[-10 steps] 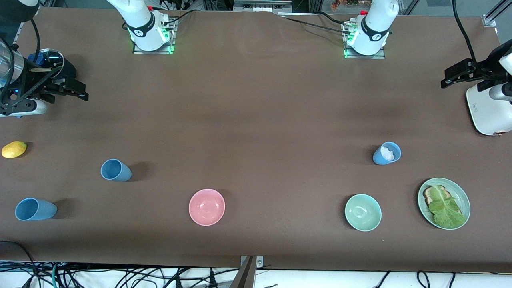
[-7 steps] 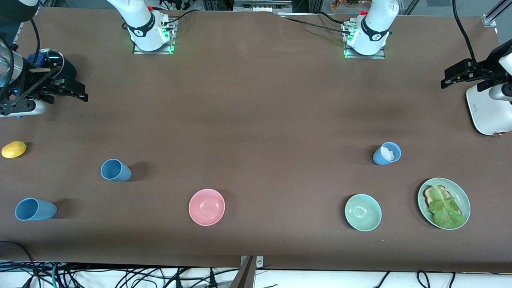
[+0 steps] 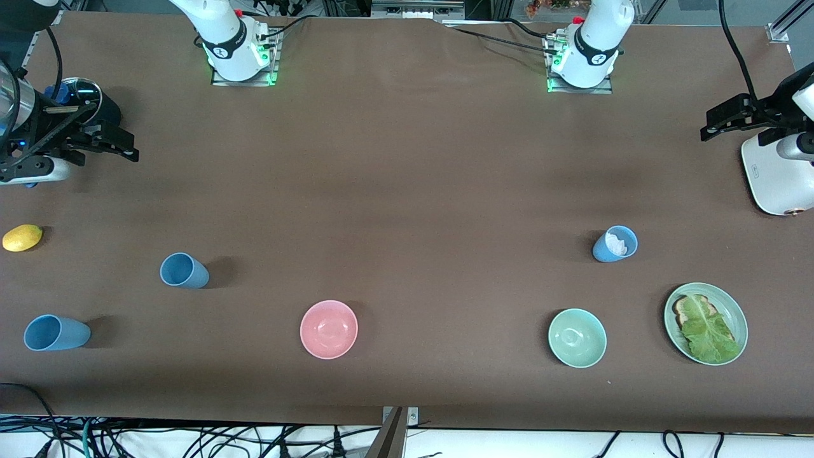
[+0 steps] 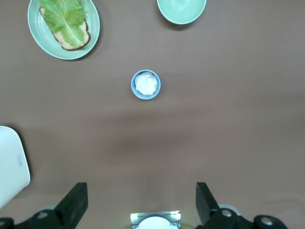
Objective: Stack blue cups with both arms
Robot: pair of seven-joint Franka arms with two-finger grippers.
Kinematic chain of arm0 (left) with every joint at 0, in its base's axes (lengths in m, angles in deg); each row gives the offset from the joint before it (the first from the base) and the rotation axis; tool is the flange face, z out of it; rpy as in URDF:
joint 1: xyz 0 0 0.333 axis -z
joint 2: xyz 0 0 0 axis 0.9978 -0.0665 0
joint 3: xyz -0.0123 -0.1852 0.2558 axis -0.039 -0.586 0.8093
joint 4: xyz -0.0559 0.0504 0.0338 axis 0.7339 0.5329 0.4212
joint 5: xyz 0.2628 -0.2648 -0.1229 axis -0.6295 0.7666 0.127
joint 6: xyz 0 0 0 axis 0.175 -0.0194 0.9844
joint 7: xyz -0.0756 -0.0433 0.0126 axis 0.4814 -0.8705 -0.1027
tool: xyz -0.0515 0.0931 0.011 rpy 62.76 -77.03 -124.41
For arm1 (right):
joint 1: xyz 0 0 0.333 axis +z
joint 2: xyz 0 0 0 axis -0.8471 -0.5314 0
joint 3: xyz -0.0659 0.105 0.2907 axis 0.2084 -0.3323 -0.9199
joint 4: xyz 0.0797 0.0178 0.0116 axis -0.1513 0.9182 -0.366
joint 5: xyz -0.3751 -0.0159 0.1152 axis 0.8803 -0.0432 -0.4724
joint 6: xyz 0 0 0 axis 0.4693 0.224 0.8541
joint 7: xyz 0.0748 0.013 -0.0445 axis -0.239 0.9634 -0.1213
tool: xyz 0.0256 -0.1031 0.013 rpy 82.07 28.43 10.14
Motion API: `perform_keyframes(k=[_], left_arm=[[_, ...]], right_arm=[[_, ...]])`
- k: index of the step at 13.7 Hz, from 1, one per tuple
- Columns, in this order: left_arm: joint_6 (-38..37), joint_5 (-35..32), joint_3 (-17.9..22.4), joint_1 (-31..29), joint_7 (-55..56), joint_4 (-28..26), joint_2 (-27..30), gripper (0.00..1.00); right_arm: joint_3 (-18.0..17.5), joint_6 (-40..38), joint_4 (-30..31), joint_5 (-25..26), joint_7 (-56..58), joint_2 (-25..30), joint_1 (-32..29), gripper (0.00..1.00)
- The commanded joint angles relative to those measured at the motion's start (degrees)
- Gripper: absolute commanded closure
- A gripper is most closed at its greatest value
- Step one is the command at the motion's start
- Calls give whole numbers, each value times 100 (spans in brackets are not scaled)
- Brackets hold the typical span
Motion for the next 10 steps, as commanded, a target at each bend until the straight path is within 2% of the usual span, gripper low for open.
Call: perform_keyframes(k=[1,10], left_arm=[[77,-75,71,90,-69,-51,36,0],[77,-84,71,99,-78,-16,-8,0]], right_arm=[[-14,35,66,-94,-54,80,-19,0],[-14,44,66,-94,-54,80,-19,0]])
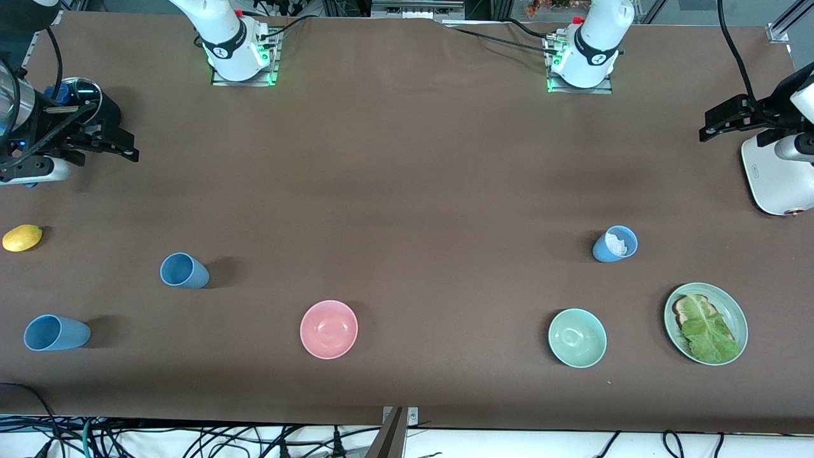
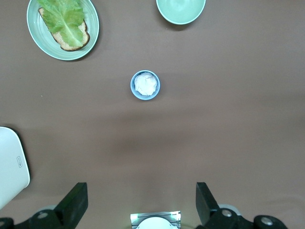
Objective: Stack blue cups with both arms
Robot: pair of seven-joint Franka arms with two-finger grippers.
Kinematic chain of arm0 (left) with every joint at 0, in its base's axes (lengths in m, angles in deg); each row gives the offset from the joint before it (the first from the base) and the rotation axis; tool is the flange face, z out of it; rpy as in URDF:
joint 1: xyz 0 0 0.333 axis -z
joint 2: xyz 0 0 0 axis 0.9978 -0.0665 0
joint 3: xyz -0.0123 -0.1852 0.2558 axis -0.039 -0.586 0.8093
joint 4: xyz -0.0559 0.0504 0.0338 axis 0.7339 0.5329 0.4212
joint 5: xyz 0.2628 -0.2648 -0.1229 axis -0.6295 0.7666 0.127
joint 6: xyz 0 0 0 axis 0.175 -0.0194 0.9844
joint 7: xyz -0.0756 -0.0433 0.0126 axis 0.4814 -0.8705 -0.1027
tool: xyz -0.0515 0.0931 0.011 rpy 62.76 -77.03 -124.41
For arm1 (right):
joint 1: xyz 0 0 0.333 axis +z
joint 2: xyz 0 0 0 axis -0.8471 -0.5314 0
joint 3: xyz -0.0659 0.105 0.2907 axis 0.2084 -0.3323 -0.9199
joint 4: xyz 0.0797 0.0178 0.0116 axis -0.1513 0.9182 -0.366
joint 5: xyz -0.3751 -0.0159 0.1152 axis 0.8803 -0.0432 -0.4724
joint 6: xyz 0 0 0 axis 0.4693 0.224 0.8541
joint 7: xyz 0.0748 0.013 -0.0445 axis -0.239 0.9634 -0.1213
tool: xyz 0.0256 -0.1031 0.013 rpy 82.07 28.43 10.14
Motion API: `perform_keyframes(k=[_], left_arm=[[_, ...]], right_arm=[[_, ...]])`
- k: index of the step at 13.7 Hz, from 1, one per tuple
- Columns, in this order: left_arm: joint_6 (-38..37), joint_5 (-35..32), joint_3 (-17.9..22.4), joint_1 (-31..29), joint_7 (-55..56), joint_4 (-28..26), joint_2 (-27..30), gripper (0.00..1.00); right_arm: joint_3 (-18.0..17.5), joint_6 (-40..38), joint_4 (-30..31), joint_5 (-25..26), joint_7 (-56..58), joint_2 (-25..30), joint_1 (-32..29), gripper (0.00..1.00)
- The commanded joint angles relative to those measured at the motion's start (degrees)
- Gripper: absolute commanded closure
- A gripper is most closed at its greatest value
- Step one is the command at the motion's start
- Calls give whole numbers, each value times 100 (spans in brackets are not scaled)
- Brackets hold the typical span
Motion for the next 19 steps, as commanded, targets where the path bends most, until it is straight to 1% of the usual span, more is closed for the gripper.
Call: perform_keyframes(k=[1,19], left_arm=[[61,-84,70,82,-78,-16,9,0],[105,-145,62,91,-227,-7,-35,0]], right_arm=[[-14,35,66,-93,-54,80,-19,0],[-14,62,66,-93,-54,80,-19,0]])
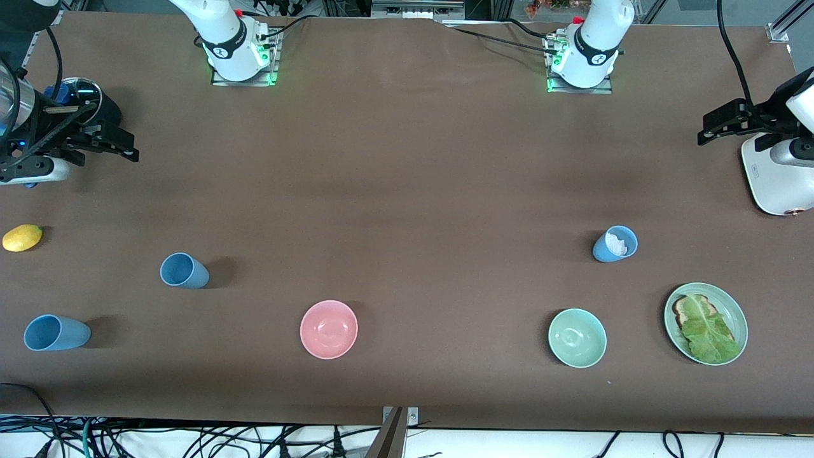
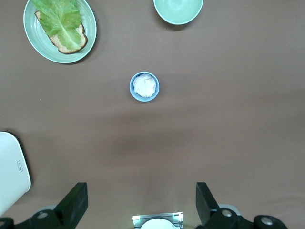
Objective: Stack blue cups with both arms
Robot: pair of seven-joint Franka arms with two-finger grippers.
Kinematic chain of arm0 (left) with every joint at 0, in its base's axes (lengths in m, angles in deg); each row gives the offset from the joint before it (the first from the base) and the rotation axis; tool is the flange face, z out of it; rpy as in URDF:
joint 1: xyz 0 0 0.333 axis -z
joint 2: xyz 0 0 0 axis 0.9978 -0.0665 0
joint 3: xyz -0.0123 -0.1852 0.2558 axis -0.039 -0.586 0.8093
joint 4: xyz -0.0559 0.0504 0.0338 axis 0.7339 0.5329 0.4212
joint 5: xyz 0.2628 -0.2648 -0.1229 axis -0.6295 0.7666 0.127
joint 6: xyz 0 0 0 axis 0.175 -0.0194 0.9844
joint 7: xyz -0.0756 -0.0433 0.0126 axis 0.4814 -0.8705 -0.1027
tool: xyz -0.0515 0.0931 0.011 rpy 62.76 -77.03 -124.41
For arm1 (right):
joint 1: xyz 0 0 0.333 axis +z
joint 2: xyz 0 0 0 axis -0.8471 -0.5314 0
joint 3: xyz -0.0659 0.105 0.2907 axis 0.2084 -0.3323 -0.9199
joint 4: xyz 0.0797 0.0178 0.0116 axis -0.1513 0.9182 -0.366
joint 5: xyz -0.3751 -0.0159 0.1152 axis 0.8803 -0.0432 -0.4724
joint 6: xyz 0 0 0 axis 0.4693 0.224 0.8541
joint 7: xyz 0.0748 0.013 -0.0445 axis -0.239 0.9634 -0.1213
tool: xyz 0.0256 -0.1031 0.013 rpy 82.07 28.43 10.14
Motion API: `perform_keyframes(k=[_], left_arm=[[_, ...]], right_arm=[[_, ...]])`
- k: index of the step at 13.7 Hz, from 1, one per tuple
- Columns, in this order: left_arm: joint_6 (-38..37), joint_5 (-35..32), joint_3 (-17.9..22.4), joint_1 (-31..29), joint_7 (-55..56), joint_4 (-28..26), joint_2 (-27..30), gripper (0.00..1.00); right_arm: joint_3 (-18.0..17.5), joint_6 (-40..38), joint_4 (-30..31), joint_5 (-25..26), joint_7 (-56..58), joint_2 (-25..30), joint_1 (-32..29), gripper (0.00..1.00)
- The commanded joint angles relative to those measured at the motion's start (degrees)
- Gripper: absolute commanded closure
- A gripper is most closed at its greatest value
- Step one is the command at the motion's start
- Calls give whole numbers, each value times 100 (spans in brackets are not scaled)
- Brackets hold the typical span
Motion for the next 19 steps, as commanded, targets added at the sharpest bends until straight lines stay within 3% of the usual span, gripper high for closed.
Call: perform_keyframes(k=[1,11,19], left_arm=[[54,-135,61,89,-97,-7,15,0],[10,-100,211,71,-132,-182,-380,0],[1449,-126,395,-8,-404,-1534,-469,0]], right_arm=[[-14,56,66,-93,-54,80,-19,0],[-14,74,66,-93,-54,80,-19,0],[-14,74,57,-93,-54,80,-19,0]])
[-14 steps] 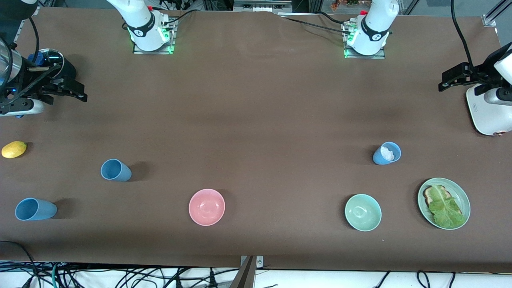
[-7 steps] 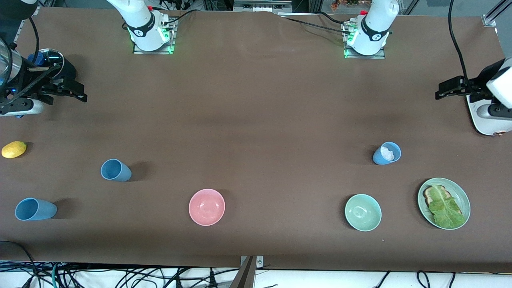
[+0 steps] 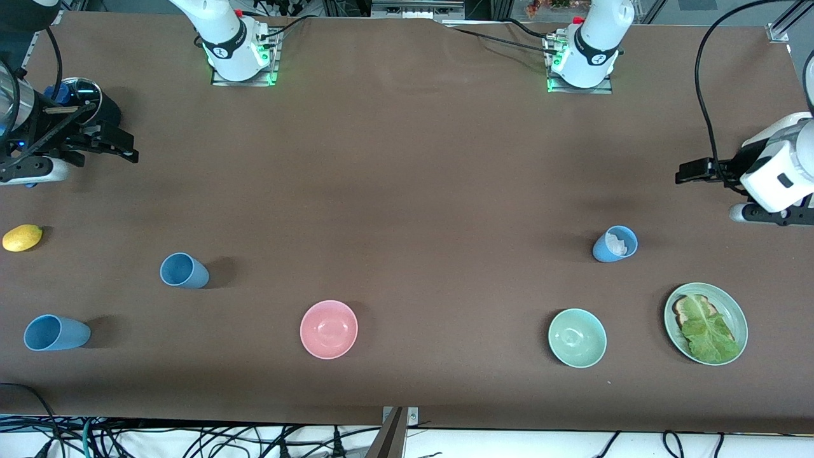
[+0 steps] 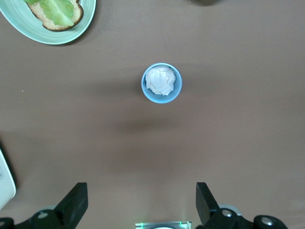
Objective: Stack blue cups with both arms
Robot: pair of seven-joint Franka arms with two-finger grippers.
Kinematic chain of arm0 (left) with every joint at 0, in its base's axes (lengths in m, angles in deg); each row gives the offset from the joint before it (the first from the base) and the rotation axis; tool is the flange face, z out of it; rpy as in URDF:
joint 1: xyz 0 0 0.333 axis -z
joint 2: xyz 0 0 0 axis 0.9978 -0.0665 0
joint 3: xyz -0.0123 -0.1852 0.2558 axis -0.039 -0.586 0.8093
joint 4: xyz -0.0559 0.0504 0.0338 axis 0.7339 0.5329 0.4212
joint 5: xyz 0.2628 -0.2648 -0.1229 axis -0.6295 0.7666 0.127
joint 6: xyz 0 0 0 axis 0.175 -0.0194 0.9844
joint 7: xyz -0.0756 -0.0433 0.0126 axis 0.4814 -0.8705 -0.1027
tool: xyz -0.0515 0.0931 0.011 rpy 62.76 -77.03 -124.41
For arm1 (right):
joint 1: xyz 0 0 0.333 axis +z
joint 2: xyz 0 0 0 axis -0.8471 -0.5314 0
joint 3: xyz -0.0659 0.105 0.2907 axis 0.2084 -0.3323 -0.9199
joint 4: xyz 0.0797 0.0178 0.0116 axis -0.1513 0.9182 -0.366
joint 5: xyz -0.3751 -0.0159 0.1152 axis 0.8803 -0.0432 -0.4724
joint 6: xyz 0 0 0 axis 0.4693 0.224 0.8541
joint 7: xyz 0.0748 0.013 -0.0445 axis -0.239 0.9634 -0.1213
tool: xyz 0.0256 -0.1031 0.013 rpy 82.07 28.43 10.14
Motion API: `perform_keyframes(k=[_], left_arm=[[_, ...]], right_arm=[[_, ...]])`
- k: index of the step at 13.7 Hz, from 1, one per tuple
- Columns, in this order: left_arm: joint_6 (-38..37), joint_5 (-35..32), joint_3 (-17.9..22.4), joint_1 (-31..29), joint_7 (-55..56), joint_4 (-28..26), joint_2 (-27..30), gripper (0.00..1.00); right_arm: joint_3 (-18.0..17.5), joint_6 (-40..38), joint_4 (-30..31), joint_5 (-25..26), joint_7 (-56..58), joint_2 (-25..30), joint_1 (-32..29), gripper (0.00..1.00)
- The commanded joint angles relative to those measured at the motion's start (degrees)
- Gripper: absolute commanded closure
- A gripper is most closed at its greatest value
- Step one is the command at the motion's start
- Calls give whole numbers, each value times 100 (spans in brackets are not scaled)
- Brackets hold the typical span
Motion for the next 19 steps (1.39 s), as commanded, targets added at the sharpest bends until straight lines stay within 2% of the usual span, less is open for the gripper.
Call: perform_keyframes(k=[1,4,9,13,19], left_arm=[[653,-135,66,20,-186,-652,145,0],[1594,-126,75,37,-178,-1372,163,0],[2834,-108,75,81,-178,-2200,154,0],[3563,-108,75,108,-178,-2560,84,0],[4293,-73,75,116,-178,-2745,-276,0]], right_arm=[[-14,37,57,-93,-54,80,-19,0],[-14,45,57,-93,-54,80,-19,0],[-14,37,57,-93,-54,80,-19,0],[-14,37,57,-93,-54,80,-19,0],[-14,37,57,-93,-54,80,-19,0]])
